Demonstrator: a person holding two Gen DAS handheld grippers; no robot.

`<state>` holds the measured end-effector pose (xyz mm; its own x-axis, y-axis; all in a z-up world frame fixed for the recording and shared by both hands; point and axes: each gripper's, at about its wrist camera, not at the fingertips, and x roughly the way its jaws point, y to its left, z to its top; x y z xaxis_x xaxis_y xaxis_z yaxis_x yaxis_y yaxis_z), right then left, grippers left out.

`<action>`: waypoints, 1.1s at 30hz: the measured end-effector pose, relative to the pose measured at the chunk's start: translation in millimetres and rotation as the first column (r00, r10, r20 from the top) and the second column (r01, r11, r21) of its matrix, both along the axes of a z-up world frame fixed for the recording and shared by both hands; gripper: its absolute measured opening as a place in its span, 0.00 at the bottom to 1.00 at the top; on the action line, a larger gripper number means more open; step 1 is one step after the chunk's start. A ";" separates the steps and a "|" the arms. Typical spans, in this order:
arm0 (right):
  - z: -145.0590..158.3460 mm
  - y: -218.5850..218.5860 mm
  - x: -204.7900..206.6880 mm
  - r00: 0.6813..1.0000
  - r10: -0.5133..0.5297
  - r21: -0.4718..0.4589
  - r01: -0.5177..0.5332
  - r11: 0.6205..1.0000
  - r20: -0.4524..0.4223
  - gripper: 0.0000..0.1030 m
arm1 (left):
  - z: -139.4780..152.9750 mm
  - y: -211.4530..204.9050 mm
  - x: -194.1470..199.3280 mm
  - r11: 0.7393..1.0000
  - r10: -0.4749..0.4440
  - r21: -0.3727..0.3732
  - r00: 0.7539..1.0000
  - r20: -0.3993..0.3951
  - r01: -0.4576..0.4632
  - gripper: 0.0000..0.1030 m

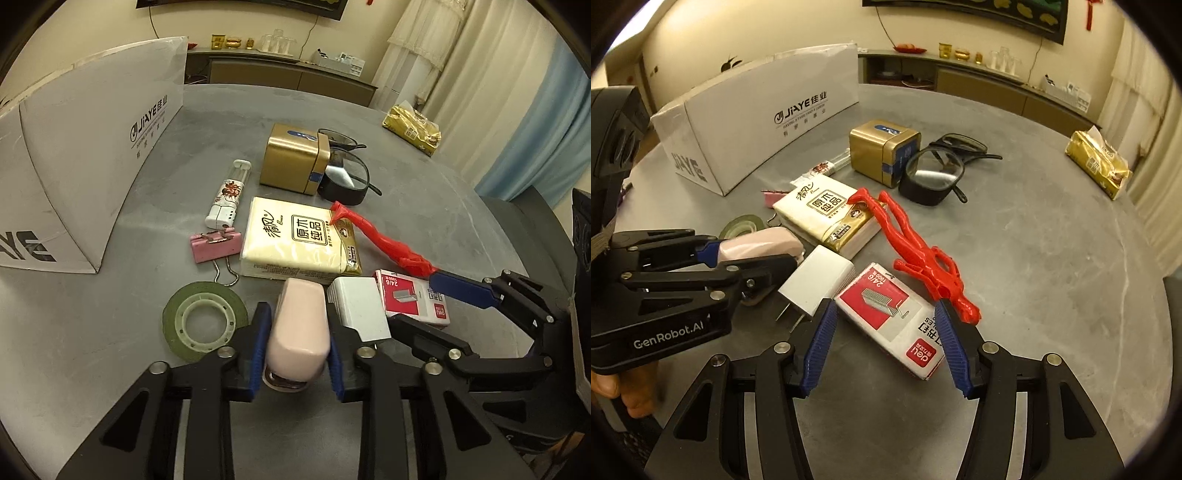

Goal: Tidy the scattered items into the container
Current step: 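Grasp the pink stapler with the left tool while the right tool grasps the red-and-white staples box, then carry the stapler and staples box with both tools over the white cardboard box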

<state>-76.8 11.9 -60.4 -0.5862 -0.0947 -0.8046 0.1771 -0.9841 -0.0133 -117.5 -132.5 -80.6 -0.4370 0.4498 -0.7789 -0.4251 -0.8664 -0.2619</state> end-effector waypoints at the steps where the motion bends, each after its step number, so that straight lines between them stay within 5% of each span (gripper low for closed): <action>1: 0.1 3.4 -0.4 1.000 -0.009 0.001 0.009 1.000 0.001 0.57 | 0.4 -1.4 0.3 1.000 0.003 0.003 1.000 0.000 -0.003 0.27; 7: -11.2 8.0 -13.1 1.000 0.002 0.110 -0.003 0.994 0.010 0.61 | -0.2 -3.5 0.0 1.000 -0.005 0.025 1.000 0.011 0.005 0.28; 14: -11.7 40.2 -14.1 0.993 -0.069 -0.160 0.084 0.984 0.097 0.56 | 1.6 -8.6 -0.1 0.999 -0.012 0.033 1.000 0.000 0.012 0.27; 19: -11.3 42.2 -15.4 0.994 -0.084 -0.170 0.096 0.981 0.077 0.53 | 2.2 -16.0 -2.8 0.998 -0.002 0.066 1.000 0.024 0.001 0.27; 23: -6.9 23.3 -17.4 0.998 -0.065 -0.036 0.066 0.997 0.013 0.52 | -0.4 -12.5 -0.9 0.996 -0.034 0.087 0.999 0.039 0.031 0.27; 24: -8.0 19.7 -17.9 0.998 -0.058 -0.022 0.058 0.998 0.021 0.42 | -0.2 -10.9 0.3 0.996 -0.039 0.085 0.999 0.033 0.036 0.27; 26: -9.5 17.6 -16.5 0.998 -0.053 -0.014 0.053 0.998 0.031 0.41 | 0.9 -9.2 2.4 0.997 -0.042 0.071 0.999 0.021 0.040 0.26; 33: 0.2 24.8 -1.6 0.998 -0.060 -0.101 0.063 0.993 0.038 0.39 | 10.1 -8.0 8.0 0.996 -0.053 0.072 0.998 -0.012 0.054 0.26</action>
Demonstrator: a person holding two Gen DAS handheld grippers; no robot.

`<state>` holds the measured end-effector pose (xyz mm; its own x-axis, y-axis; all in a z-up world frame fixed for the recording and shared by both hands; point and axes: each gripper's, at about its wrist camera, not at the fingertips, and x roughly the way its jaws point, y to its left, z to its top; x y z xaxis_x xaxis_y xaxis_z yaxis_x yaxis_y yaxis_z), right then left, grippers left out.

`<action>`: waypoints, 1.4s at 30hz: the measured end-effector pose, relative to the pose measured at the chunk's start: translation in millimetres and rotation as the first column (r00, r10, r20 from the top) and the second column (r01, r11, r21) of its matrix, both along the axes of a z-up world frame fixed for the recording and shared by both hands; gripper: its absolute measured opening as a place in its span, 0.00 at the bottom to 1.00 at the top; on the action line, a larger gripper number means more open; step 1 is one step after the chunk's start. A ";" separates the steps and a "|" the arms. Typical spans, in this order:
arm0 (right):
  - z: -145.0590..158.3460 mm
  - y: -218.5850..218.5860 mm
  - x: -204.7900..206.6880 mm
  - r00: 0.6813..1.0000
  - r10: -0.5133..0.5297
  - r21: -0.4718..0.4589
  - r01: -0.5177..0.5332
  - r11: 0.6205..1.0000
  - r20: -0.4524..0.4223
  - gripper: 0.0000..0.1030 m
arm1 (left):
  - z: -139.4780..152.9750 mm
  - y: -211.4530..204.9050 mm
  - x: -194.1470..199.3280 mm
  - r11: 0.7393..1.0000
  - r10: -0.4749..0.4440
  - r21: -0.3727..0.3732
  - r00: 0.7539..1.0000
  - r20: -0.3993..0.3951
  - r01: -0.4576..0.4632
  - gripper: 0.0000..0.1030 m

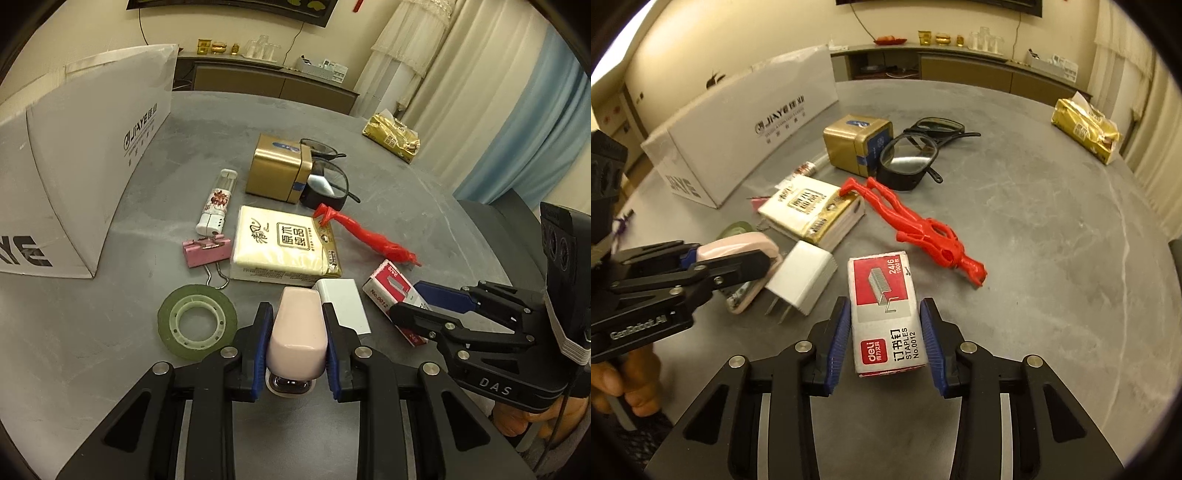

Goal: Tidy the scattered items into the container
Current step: 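Carry the stapler and staples box with both tools over the white cardboard box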

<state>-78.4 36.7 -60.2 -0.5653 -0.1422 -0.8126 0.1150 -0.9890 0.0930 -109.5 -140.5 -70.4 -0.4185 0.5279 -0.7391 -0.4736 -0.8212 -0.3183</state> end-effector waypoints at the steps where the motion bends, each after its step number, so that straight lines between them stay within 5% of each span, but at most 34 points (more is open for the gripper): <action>1: 1.7 -0.4 2.6 1.000 0.003 -0.006 -0.003 1.000 -0.005 0.39 | 1.7 0.2 0.8 1.000 -0.002 -0.001 1.000 -0.006 0.002 0.26; 24: 62.5 -46.2 25.1 0.994 0.041 -0.043 -0.045 0.998 -0.103 0.39 | 65.0 -53.2 12.2 0.990 0.137 0.058 0.984 -0.111 -0.131 0.26; 42: 99.4 -100.0 9.2 0.981 0.124 -0.048 -0.132 0.990 -0.153 0.39 | 90.8 -105.9 -1.2 0.960 0.260 0.128 0.962 -0.086 -0.248 0.26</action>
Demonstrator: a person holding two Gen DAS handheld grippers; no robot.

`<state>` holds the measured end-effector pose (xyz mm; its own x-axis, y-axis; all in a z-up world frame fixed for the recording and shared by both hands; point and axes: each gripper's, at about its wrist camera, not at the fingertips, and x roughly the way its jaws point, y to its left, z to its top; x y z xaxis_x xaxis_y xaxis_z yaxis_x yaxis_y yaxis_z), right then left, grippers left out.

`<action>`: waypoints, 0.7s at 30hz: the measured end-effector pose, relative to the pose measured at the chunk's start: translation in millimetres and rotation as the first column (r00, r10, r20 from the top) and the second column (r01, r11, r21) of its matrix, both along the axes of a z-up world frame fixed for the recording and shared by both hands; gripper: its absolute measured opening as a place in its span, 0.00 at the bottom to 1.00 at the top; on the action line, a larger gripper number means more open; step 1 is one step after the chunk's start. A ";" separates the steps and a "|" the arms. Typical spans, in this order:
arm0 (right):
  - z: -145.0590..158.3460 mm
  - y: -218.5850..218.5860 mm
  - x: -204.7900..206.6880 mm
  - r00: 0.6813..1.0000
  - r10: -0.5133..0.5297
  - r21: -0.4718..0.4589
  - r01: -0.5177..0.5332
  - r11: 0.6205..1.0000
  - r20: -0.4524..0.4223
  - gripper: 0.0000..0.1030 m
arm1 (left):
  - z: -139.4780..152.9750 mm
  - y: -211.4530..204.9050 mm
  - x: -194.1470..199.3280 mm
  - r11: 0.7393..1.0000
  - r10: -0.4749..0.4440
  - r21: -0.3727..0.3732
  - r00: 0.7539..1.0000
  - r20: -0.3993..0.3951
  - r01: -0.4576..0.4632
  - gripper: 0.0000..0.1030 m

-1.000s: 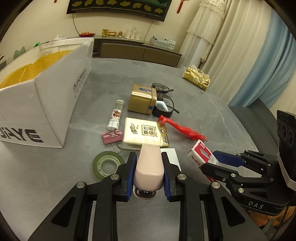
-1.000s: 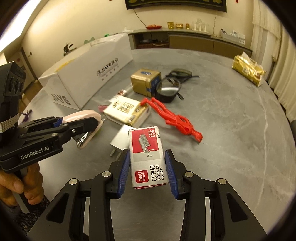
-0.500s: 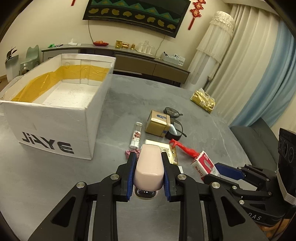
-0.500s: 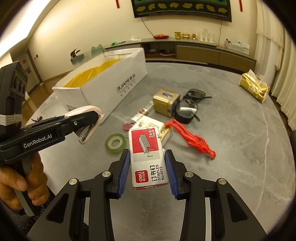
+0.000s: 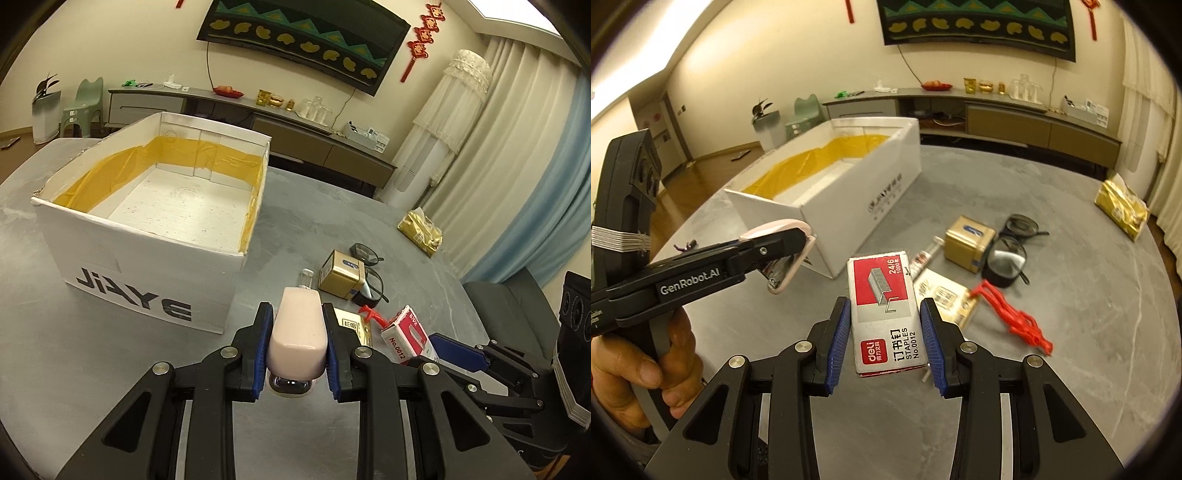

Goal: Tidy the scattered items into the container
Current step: 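Carry the stapler and staples box with both tools over the white cardboard box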

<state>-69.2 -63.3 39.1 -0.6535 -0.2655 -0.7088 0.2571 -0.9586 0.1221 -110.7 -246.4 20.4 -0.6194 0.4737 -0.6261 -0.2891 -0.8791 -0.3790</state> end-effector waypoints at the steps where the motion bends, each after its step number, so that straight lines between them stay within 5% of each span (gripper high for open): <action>1: 1.7 -2.9 -1.0 1.000 0.005 0.001 -0.005 1.000 -0.002 0.39 | 0.8 -1.9 -0.7 1.000 0.003 0.003 1.000 0.001 -0.003 0.26; 21: 47.0 -63.4 -32.3 0.991 0.118 -0.019 -0.120 0.993 -0.065 0.40 | 45.2 -44.2 -16.8 0.997 0.072 0.046 0.996 -0.055 -0.070 0.26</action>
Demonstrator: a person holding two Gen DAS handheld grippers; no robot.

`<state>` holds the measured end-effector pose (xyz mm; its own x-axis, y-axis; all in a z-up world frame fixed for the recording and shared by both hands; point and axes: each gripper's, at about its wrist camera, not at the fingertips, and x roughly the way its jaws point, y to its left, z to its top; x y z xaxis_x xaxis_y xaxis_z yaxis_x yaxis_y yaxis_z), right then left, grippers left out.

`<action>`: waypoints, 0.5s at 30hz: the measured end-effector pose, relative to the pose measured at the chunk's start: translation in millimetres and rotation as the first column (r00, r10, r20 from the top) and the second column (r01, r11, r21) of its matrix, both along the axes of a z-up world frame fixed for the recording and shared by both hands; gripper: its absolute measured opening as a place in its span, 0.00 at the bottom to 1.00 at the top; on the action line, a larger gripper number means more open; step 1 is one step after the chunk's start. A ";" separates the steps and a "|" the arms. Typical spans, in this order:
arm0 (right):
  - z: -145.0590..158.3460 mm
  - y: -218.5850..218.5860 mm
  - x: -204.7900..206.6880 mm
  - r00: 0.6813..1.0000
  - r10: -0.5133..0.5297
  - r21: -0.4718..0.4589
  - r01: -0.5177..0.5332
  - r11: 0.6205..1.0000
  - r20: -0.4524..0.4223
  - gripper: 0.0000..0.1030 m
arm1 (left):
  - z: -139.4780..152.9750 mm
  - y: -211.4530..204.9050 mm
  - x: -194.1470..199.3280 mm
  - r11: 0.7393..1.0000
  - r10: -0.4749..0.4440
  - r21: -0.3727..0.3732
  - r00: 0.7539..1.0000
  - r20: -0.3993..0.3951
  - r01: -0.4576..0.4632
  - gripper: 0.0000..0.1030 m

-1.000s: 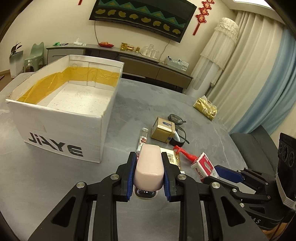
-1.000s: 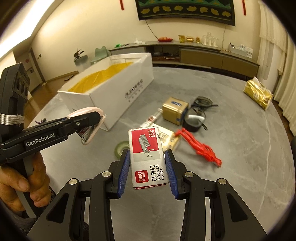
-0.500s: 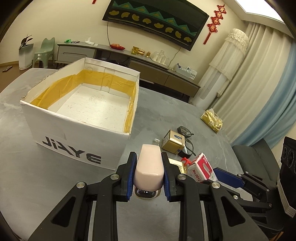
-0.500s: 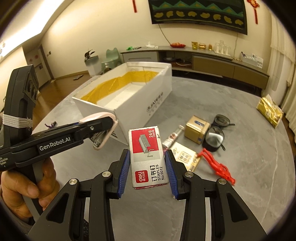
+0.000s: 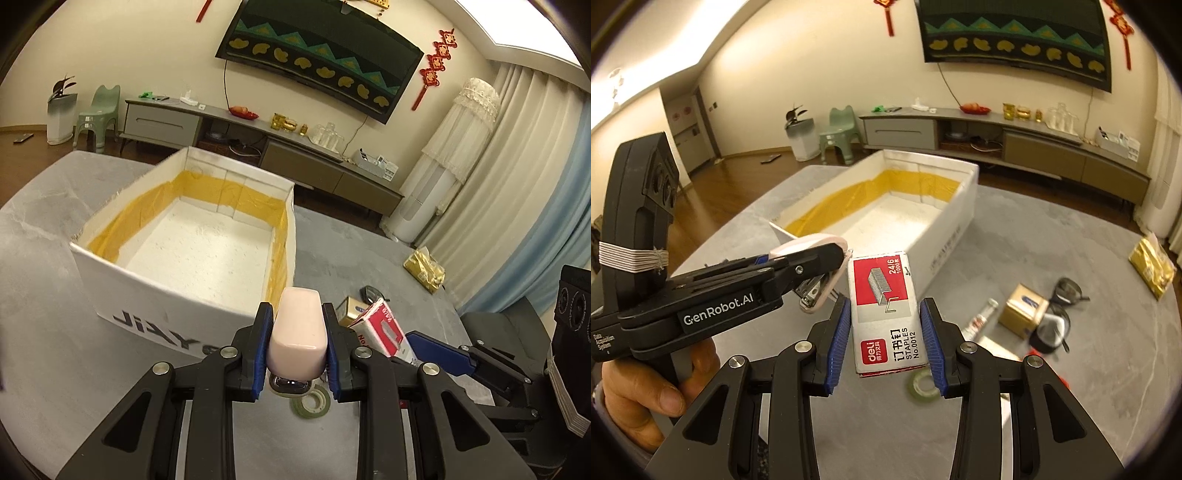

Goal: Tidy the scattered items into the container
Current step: 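Carry the stapler and staples box with both tools over the white cardboard box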

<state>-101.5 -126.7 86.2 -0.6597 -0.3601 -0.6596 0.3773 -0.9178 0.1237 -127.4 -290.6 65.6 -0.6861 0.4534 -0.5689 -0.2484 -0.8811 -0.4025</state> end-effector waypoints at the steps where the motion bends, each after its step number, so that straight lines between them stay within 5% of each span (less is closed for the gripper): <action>1: 1.9 -3.2 -3.0 1.000 0.005 -0.003 -0.005 1.000 -0.001 0.40 | 3.7 -2.0 -1.7 1.000 0.003 -0.003 1.000 -0.007 -0.003 0.26; 15: 22.1 -33.3 -46.4 0.999 0.030 0.004 -0.030 1.000 -0.015 0.40 | 22.0 -20.3 -27.7 0.999 0.031 -0.021 0.999 -0.038 -0.031 0.26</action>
